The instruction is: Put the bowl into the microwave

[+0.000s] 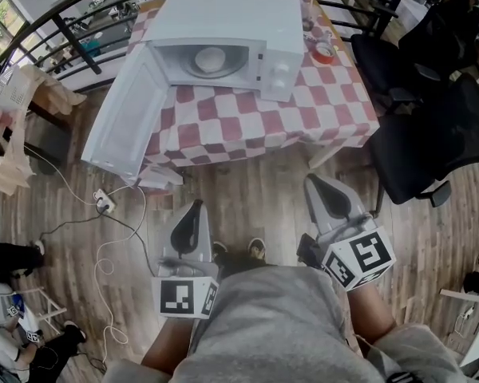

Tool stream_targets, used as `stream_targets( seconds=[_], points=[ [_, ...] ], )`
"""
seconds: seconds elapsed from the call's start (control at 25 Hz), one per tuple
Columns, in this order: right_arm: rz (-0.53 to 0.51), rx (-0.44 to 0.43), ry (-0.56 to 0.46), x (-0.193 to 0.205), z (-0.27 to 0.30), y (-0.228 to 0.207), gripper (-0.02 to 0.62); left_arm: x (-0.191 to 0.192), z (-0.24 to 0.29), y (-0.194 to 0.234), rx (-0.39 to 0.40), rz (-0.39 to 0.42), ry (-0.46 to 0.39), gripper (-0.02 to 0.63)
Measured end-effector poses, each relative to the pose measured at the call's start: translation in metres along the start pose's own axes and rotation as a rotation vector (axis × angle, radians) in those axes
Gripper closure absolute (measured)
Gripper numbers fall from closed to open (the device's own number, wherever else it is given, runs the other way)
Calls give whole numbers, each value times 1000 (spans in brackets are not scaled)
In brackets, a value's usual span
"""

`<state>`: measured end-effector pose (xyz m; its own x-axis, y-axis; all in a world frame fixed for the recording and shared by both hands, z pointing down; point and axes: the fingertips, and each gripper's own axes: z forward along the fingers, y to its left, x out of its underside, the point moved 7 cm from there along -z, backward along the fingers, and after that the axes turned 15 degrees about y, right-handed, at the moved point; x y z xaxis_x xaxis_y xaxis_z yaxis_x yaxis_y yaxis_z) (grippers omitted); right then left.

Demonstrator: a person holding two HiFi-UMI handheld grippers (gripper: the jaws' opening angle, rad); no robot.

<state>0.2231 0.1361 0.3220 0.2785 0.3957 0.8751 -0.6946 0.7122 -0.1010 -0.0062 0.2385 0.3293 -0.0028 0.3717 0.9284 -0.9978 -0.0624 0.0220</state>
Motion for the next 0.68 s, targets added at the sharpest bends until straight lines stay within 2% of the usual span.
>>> stream_targets(
  seconds=[0.68],
  points=[
    [-7, -31, -9, -4, 4, 16, 597, -2, -16, 10, -5, 11, -6, 595]
  ],
)
